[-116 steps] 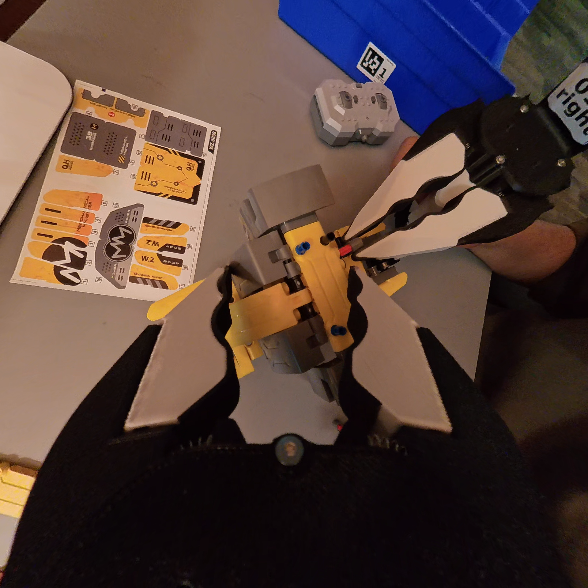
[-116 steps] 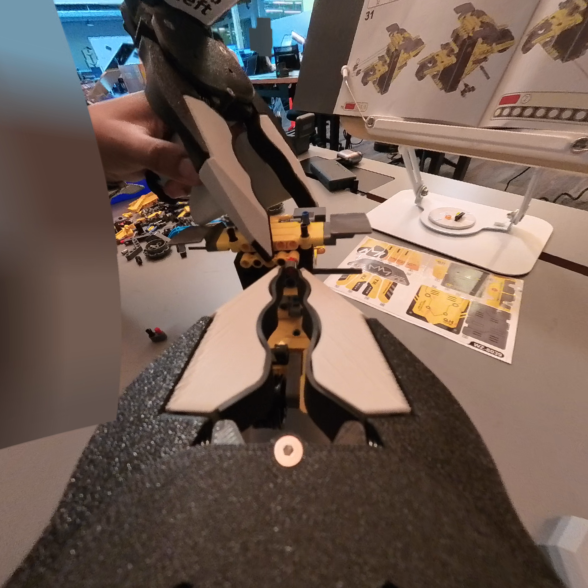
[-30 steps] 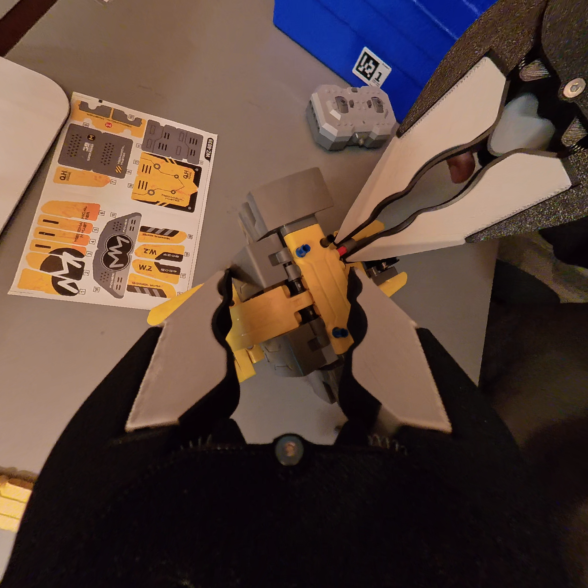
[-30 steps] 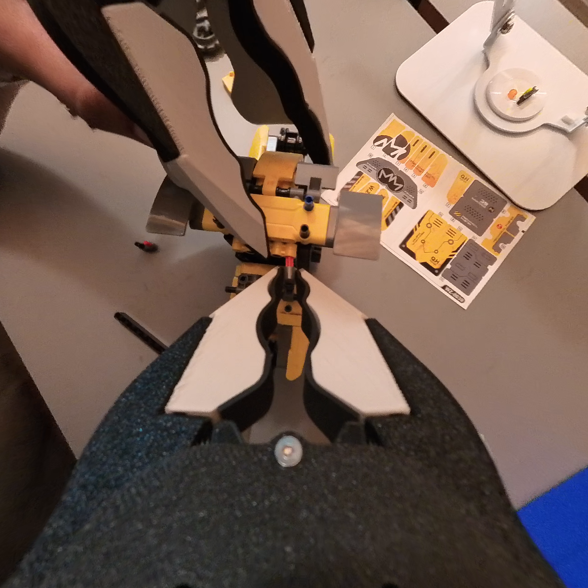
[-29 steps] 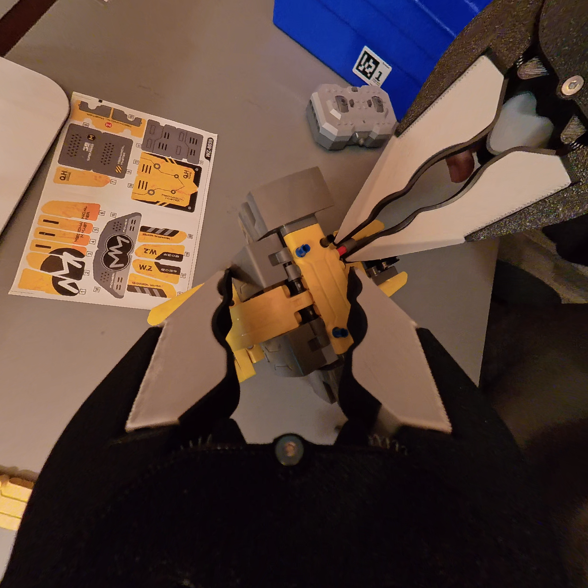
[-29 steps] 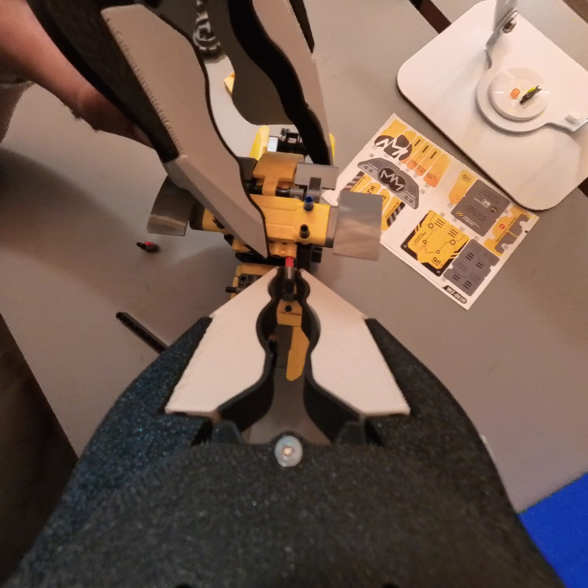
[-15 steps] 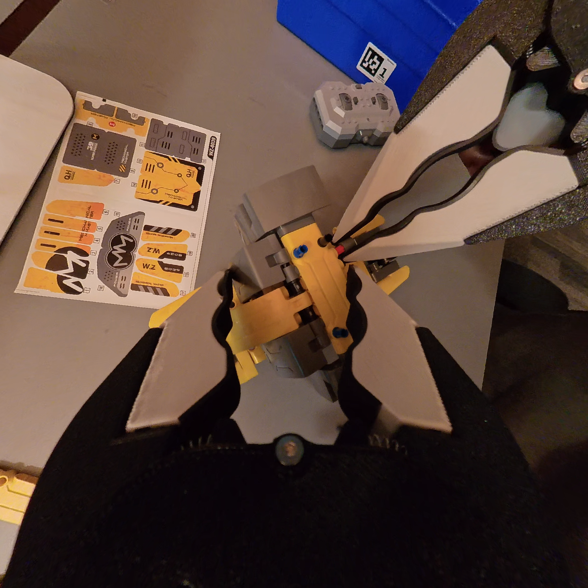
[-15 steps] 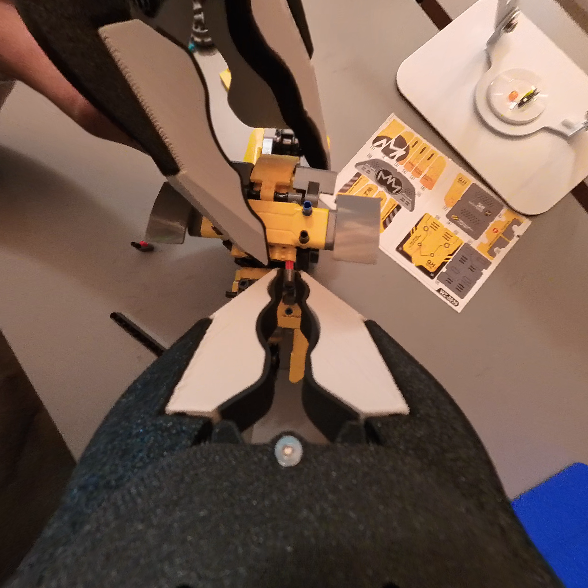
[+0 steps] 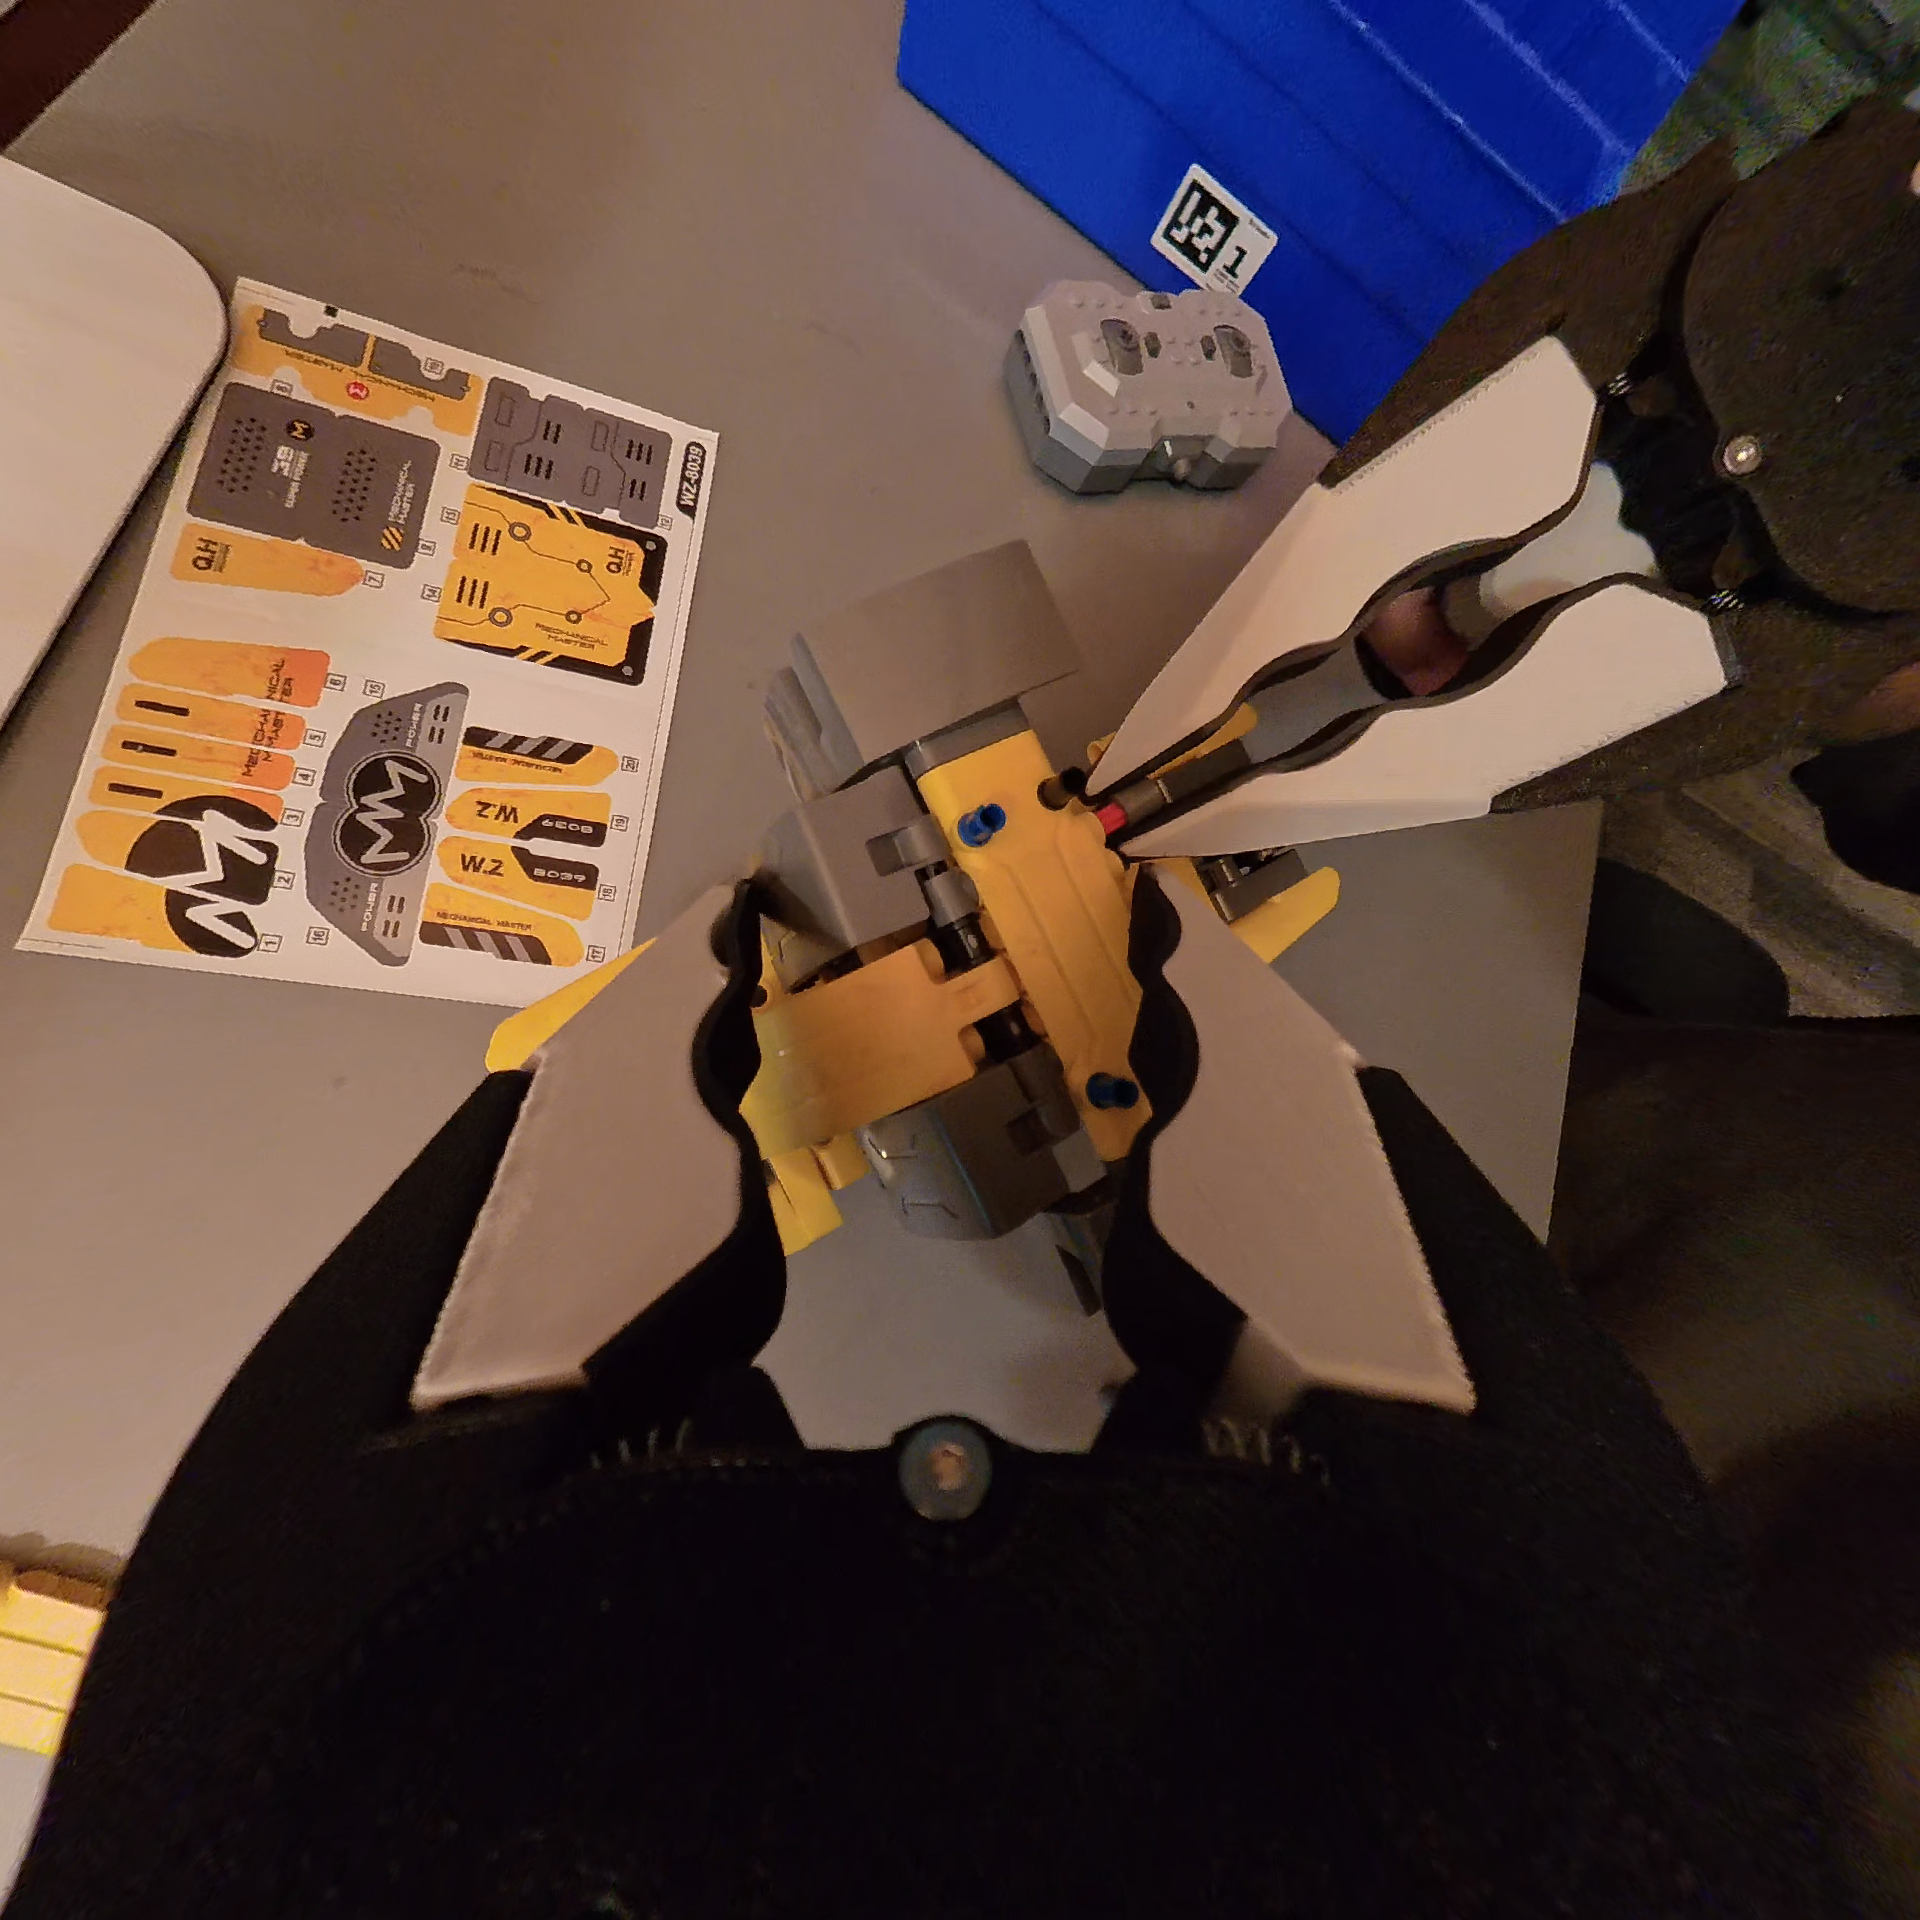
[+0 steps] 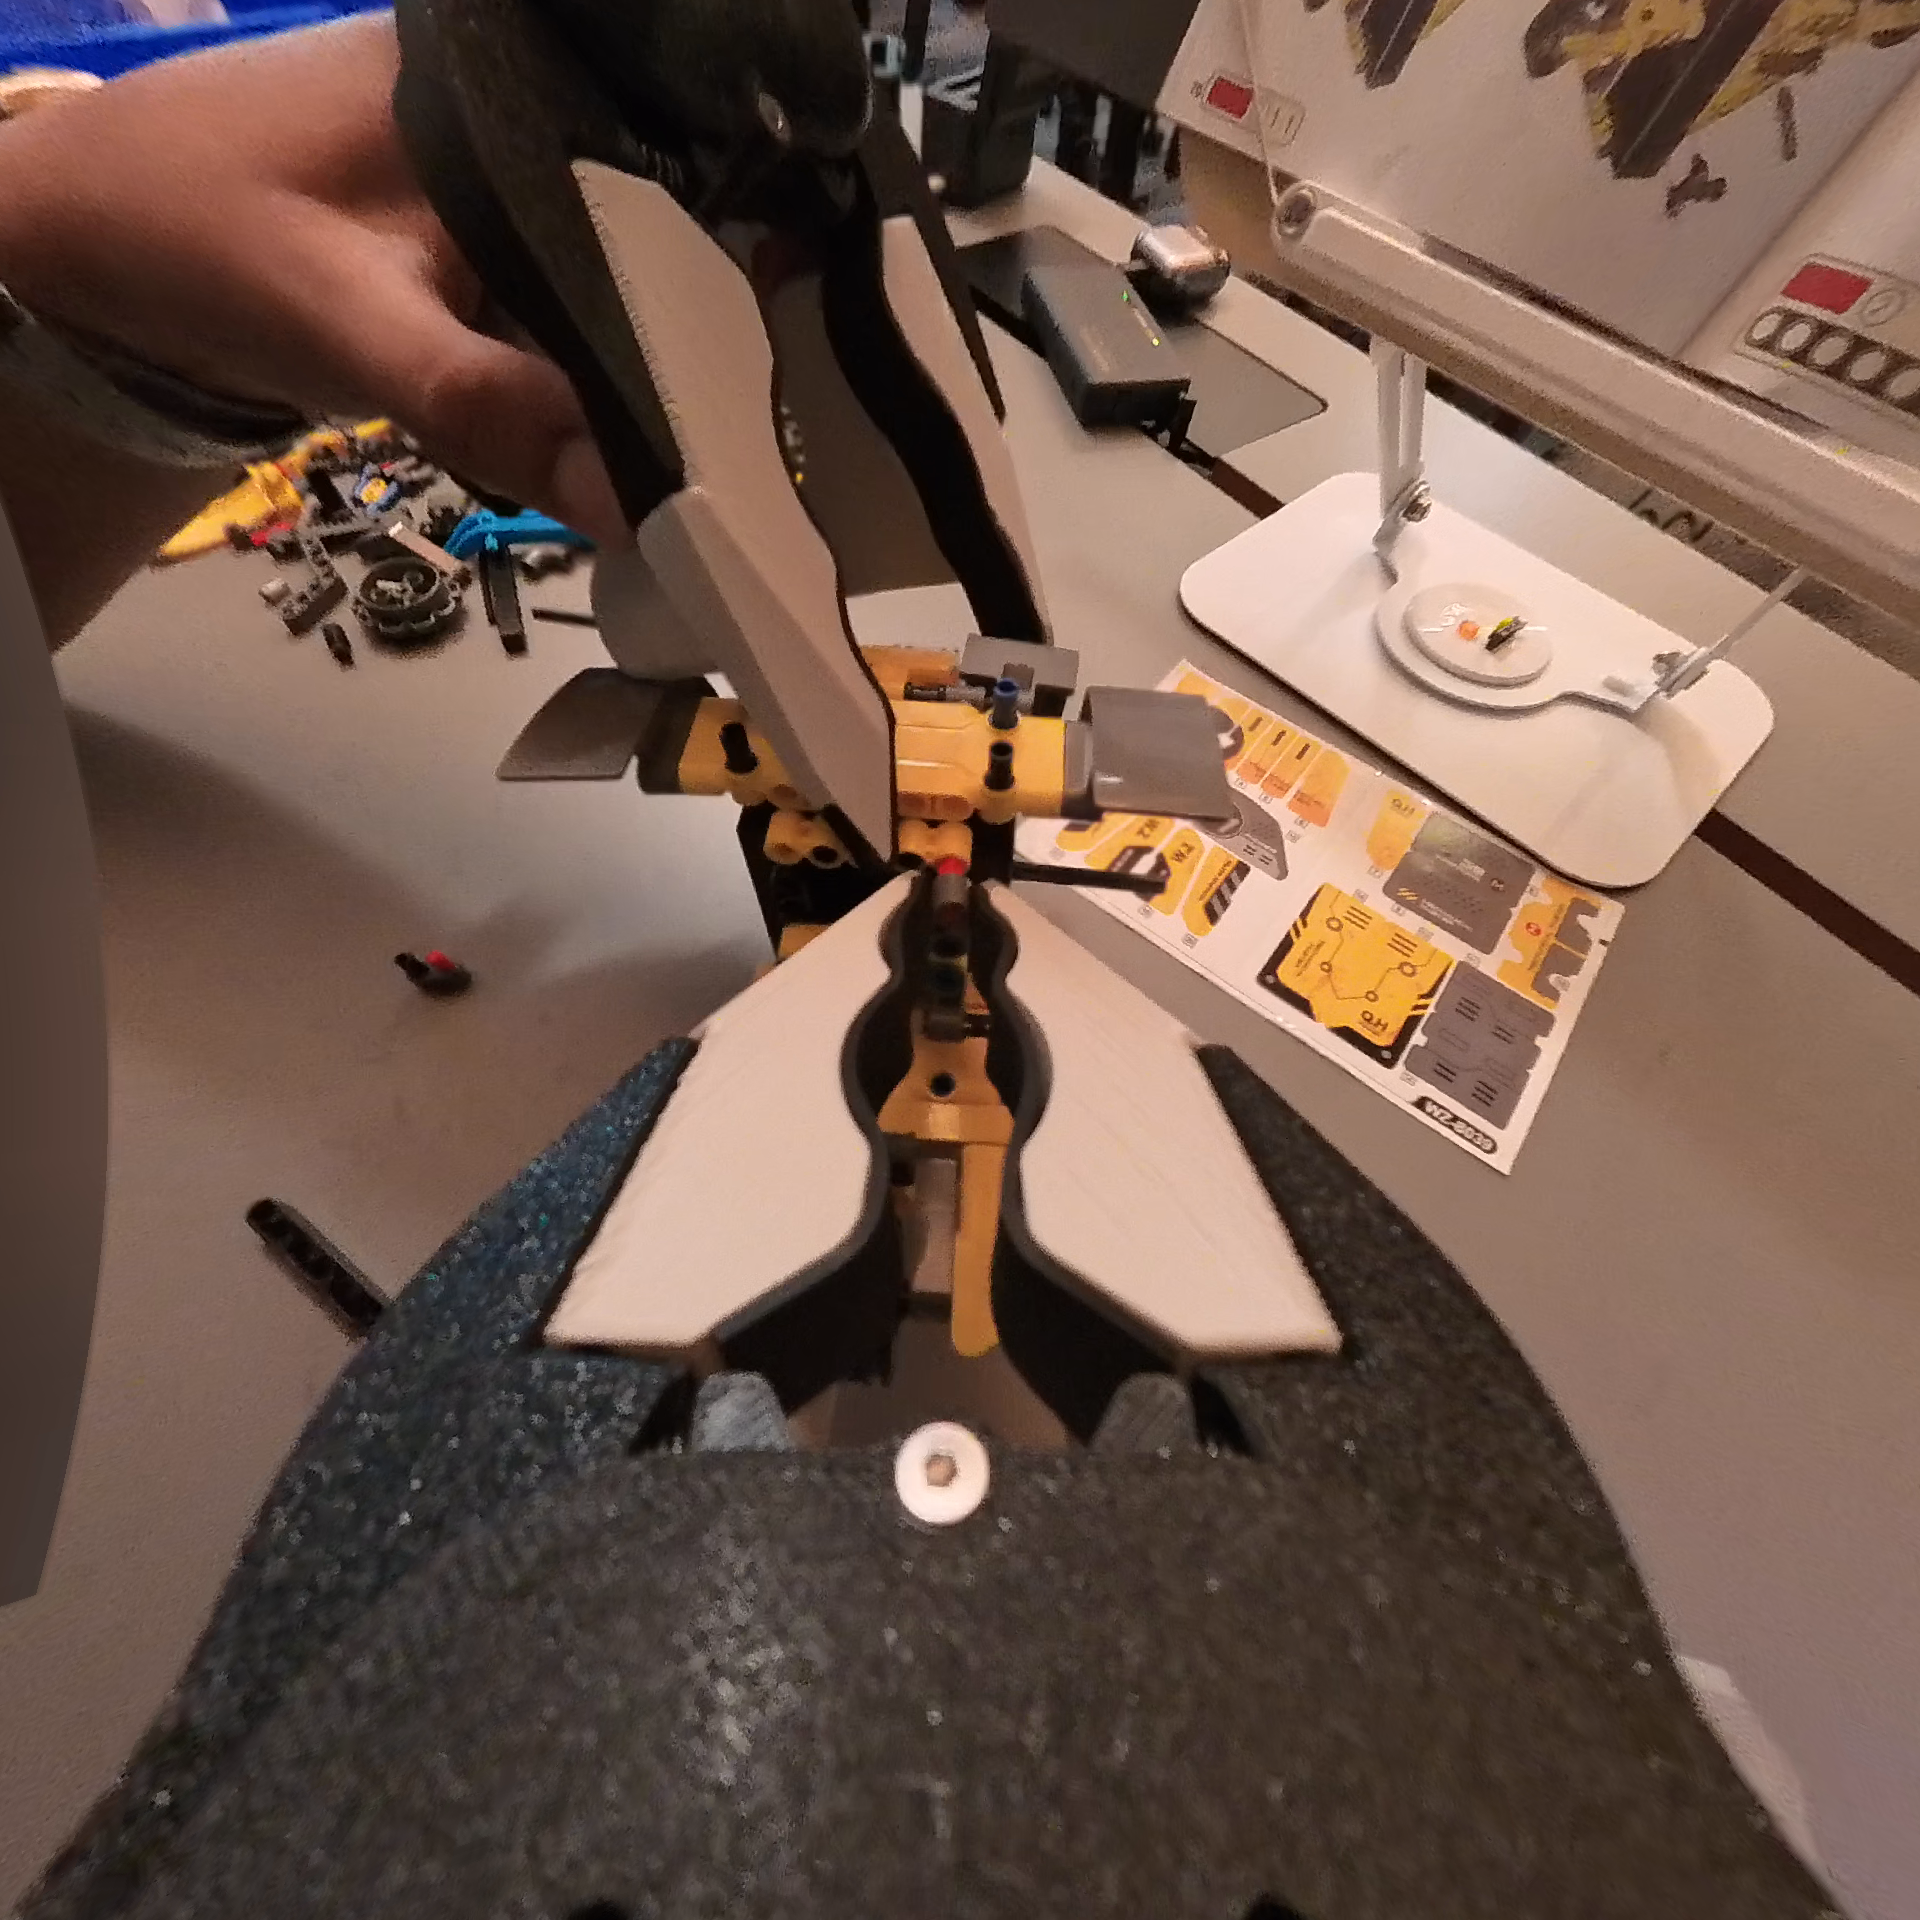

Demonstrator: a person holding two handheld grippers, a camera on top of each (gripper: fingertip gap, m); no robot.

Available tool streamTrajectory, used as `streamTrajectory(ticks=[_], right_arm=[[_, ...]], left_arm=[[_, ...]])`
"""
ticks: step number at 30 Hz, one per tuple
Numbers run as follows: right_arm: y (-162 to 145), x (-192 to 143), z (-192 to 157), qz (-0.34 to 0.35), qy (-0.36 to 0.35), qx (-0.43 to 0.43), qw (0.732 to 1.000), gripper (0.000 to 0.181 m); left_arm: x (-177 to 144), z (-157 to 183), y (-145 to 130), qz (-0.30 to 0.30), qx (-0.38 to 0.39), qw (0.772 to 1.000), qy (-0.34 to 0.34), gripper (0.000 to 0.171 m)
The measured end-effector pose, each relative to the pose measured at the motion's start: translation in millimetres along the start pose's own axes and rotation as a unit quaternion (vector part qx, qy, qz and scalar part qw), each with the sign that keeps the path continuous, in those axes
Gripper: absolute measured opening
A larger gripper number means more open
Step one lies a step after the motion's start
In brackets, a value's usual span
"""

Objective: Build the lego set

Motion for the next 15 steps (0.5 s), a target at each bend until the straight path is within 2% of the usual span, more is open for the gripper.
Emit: streamTrajectory(ticks=[4, 8, 15], right_arm=[[-5, -2, 4, 0.04, 0.031, 0.053, 0.997, 0.005], [-7, -1, 4, 0.062, 0.026, 0.06, 0.996, 0.006], [-12, -15, -2, 0.039, 0.015, 0.065, 0.997, 0.006]], left_arm=[[1, 1, 1, -0.001, 0.003, 1.0, 0.003, 0.067], [0, 0, 0, -0.003, -0.002, 1.0, 0.005, 0.068], [1, 2, 2, 0.0, 0.006, 1.0, 0.024, 0.068]])
Point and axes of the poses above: each gripper's, where its closed fingertips meet, x out along the fingers, y out of its top, z = x × y across the jaws, the point moved 7 cm from there along -x, back along the fingers, and after that the axes turned 15 degrees about y, right-handed, at the moved point
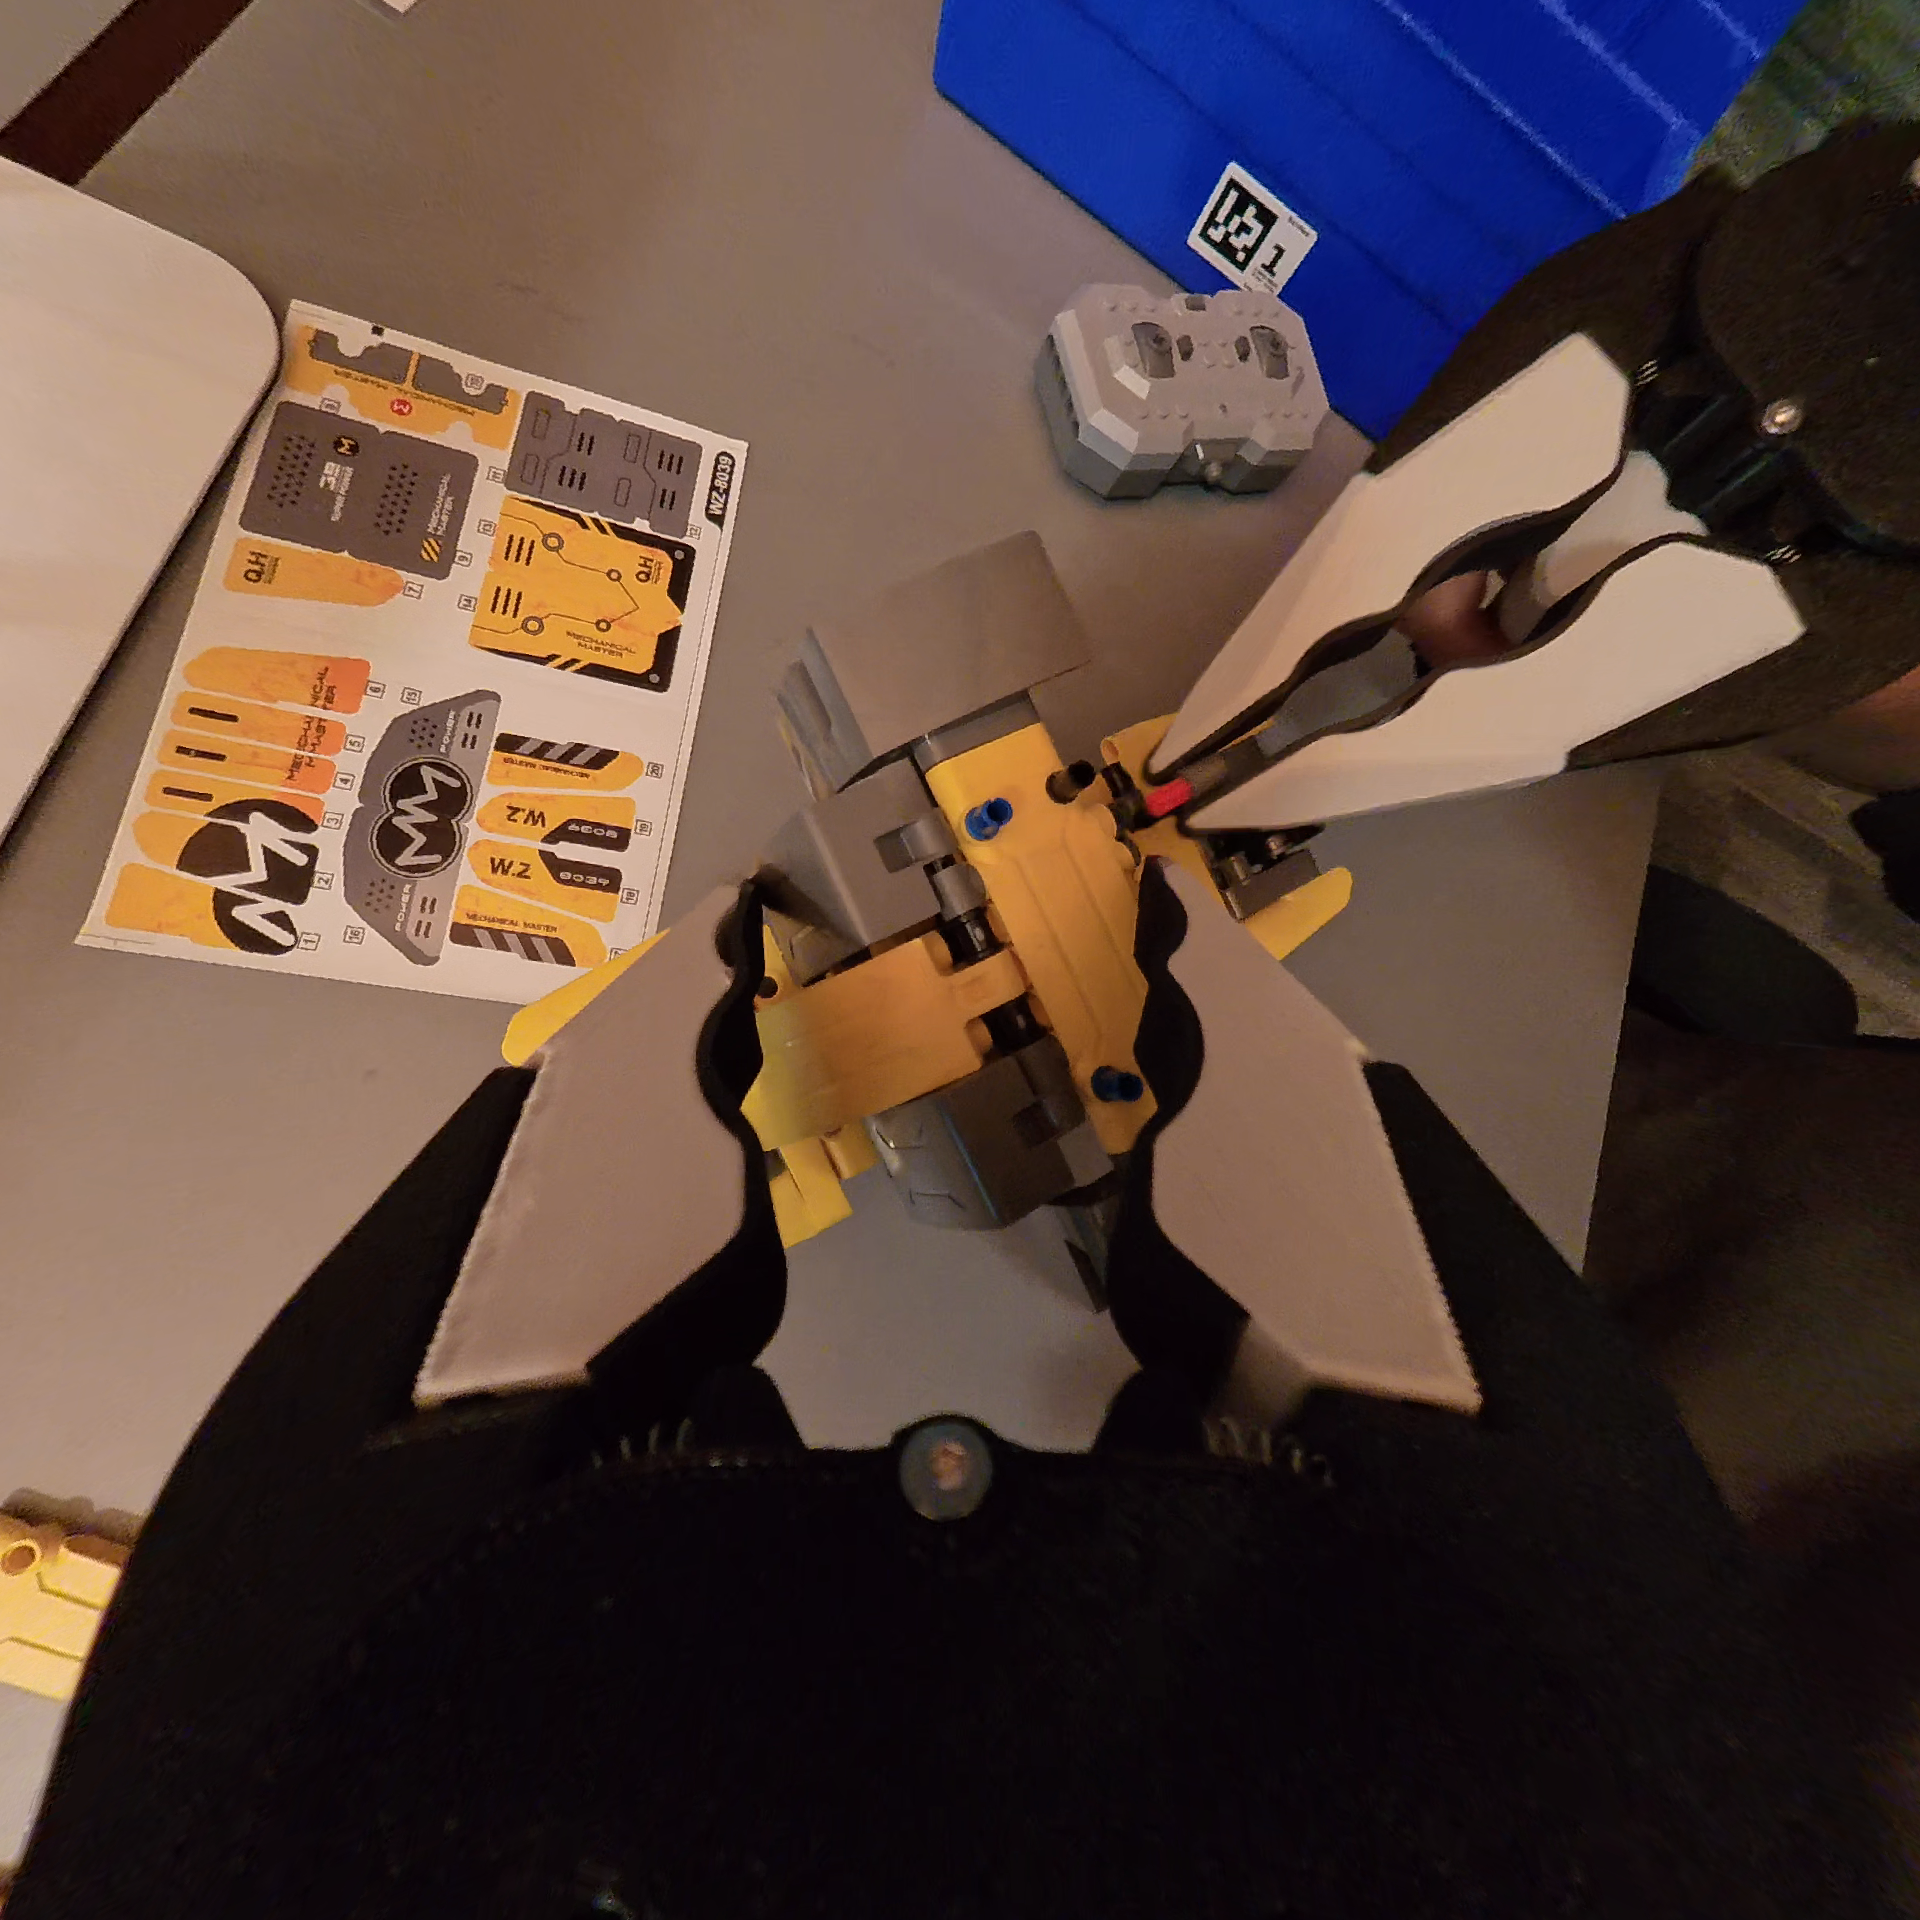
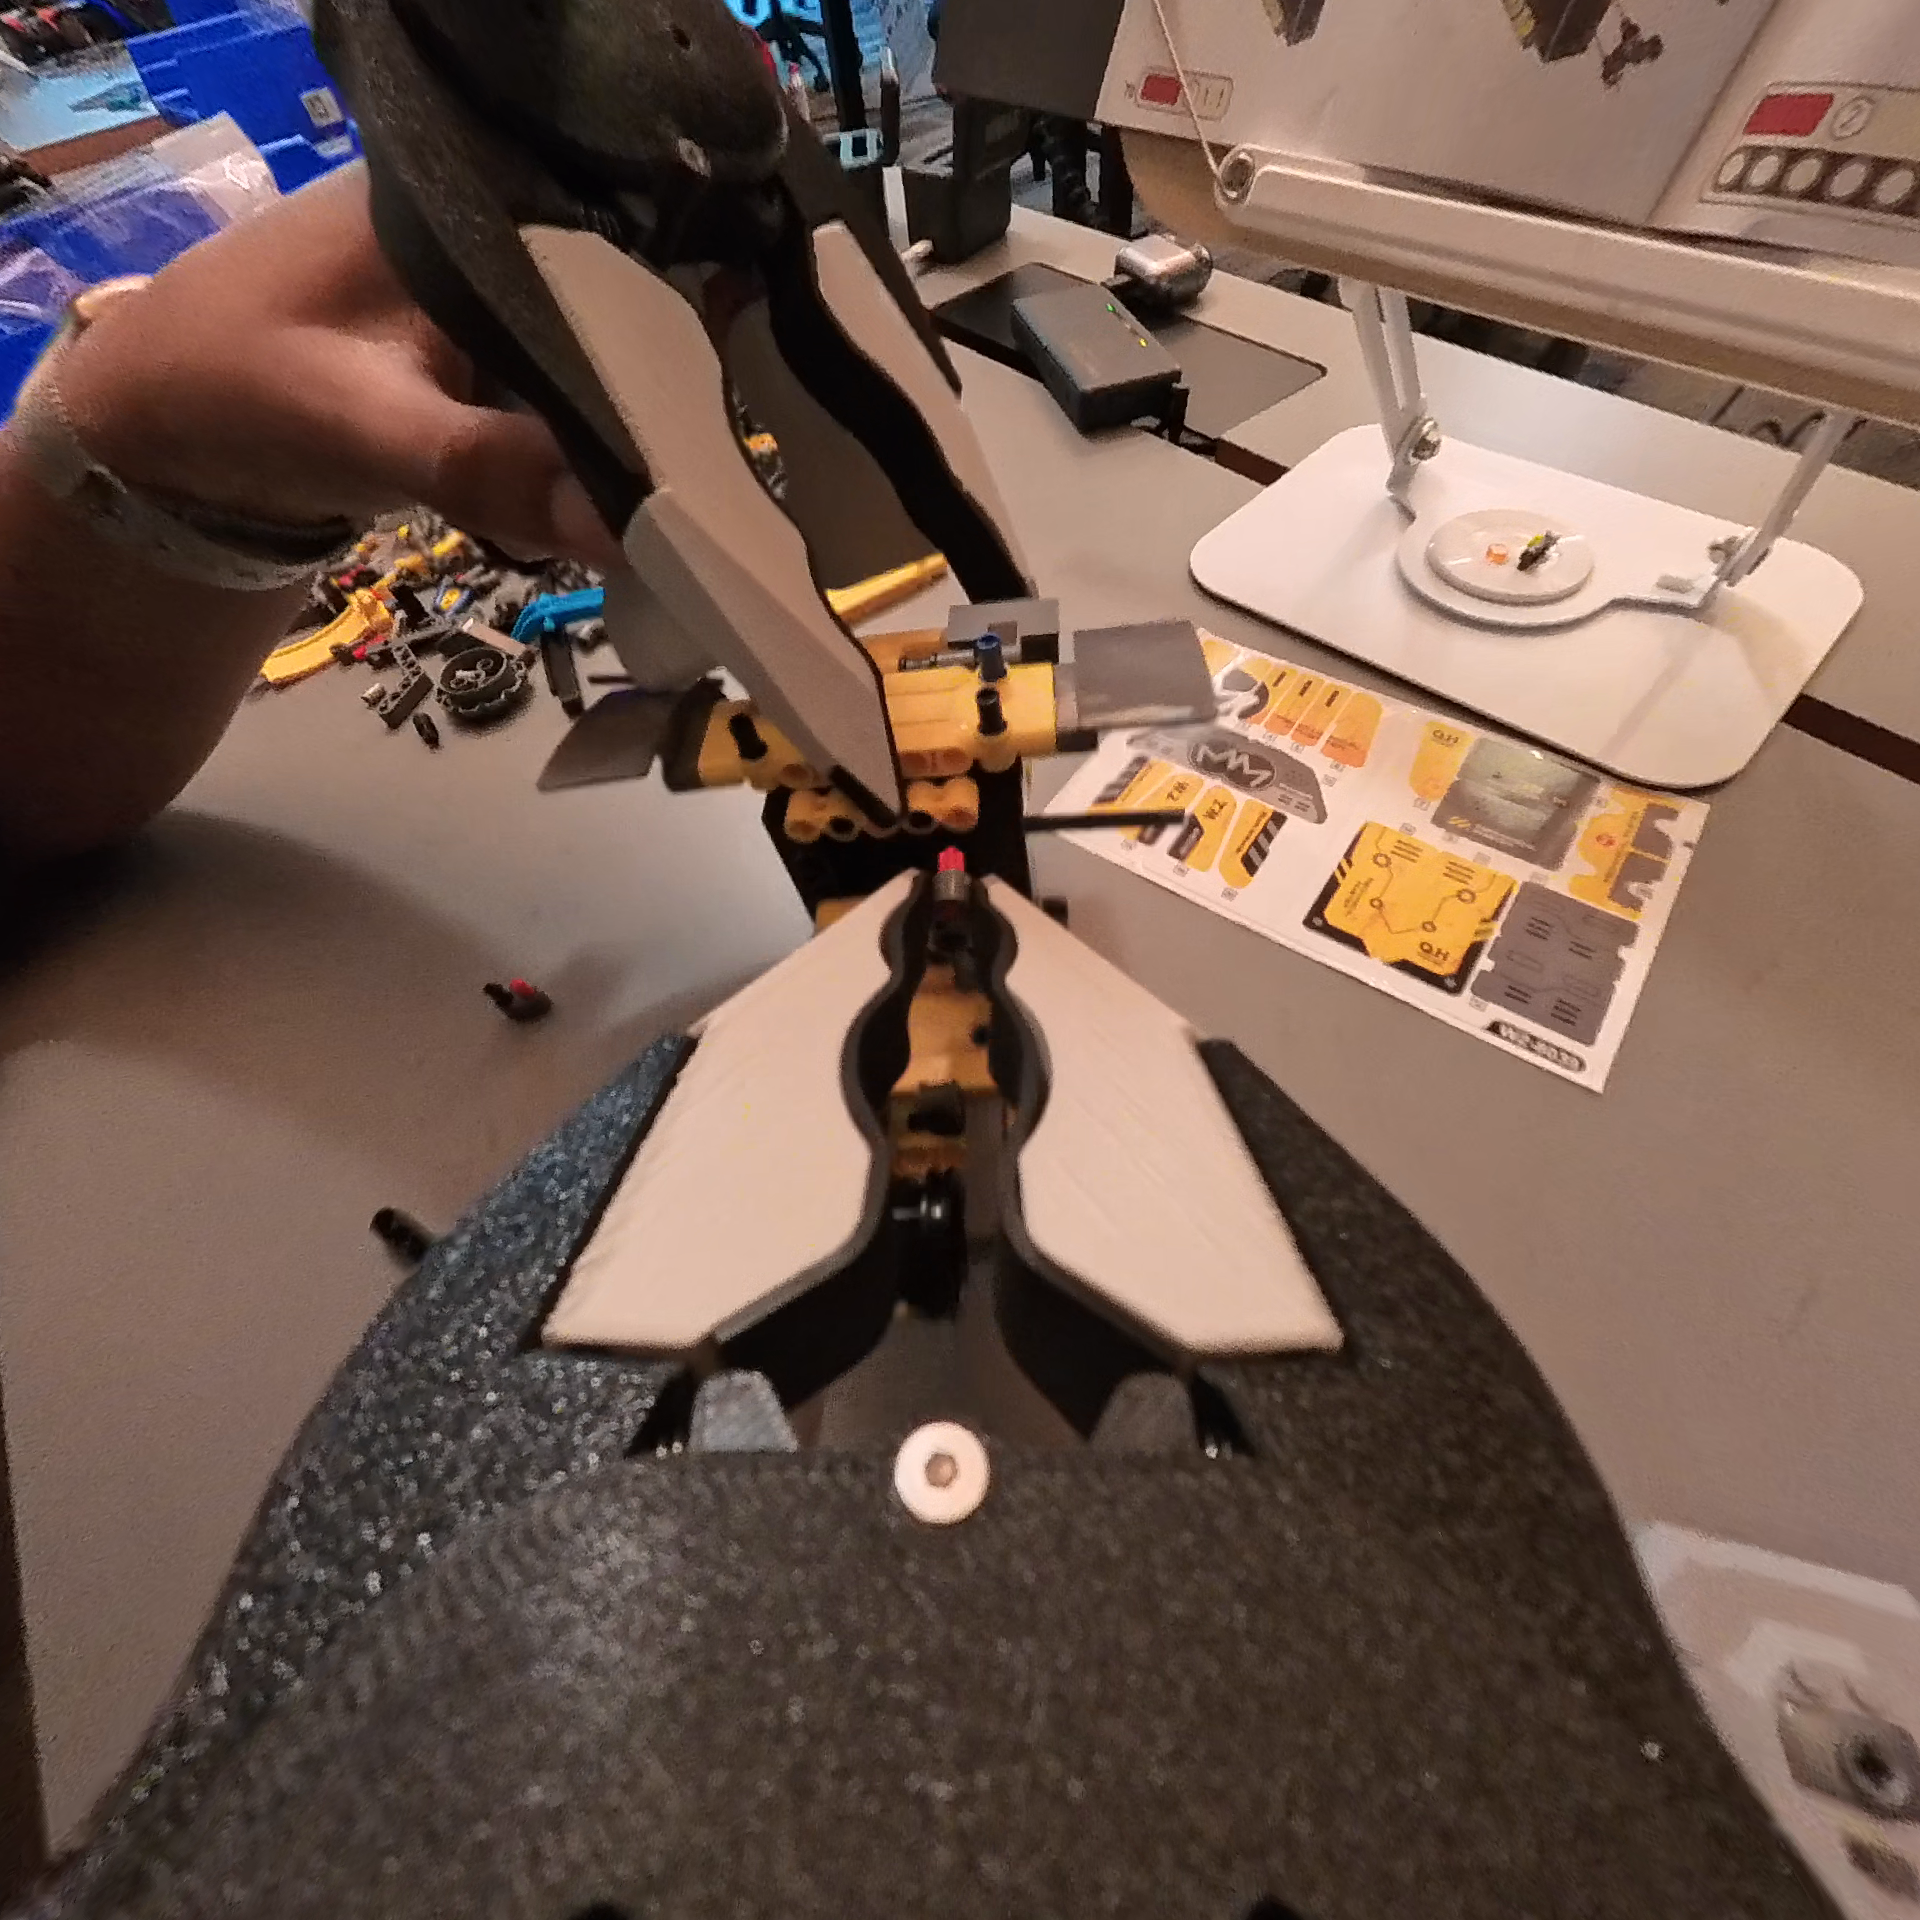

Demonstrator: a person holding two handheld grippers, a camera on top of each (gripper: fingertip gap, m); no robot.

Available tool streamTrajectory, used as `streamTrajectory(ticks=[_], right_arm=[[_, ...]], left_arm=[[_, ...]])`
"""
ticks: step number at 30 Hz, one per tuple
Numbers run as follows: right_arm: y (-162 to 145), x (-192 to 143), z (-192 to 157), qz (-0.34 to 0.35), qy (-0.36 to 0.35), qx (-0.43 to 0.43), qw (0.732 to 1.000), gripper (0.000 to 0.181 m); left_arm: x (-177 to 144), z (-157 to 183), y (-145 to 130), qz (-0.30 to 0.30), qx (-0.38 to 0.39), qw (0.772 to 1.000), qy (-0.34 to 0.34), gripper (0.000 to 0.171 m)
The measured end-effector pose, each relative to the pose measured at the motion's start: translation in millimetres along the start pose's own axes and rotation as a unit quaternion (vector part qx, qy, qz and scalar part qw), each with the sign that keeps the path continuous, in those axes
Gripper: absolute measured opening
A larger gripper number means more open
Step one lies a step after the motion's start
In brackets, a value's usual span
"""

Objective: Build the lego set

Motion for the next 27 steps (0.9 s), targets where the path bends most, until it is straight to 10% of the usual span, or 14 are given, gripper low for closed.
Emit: streamTrajectory(ticks=[8, 15, 27], right_arm=[[-31, -62, -30, -0.159, -0.014, 0.017, 0.987, 0.007], [-105, -63, -44, -0.411, -0.038, 0.081, 0.907, 0.007], [-109, -48, -46, -0.411, -0.032, 0.063, 0.909, 0.018]], left_arm=[[1, 1, 0, 0.001, -0.002, 1.0, -0.004, 0.068], [1, 2, 0, 0.0, -0.001, 1.0, -0.004, 0.068], [1, 1, 0, 0.002, -0.002, 1.0, -0.009, 0.068]])
Point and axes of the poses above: each gripper's, where its closed fingertips meet, x out along the fingers, y out of its top, z = x × y across the jaws, the point moved 7 cm from there along -x, back along the fingers, and after that the axes turned 15 degrees about y, right-handed, at the moved point
